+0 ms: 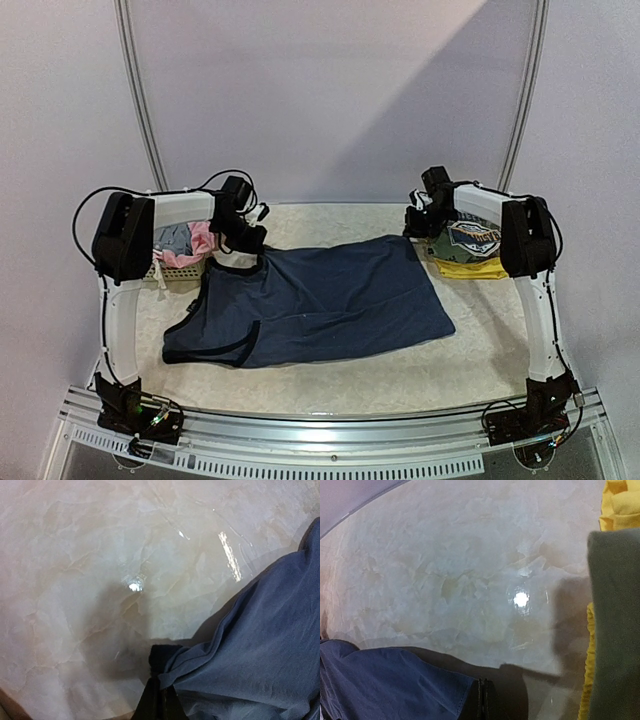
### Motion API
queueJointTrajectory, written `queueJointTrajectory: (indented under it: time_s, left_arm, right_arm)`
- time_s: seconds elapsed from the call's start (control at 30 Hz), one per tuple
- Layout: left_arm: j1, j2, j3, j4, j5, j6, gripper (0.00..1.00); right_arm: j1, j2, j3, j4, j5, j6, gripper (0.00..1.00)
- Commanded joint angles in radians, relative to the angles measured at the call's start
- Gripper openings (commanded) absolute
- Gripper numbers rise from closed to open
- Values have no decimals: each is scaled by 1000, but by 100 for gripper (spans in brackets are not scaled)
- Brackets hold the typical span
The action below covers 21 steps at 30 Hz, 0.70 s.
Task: Fold and stack the mixed laundry pile
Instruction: Pick up the 1/3-folded tank top from the center of the board, then fold the 1/3-folded tank top at the center of the board.
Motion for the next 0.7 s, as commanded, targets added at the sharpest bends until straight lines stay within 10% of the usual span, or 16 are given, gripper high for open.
queueJointTrajectory:
  time_s: [0.0, 0.67]
  left_arm:
    - [-6, -100, -60, 34, -32, -16, 0]
    - [-101, -310, -370, 211, -128, -81, 0]
  right_arm:
    - [1, -160, -104, 61, 24, -34, 0]
    - [1, -392, -474, 217, 66, -68, 0]
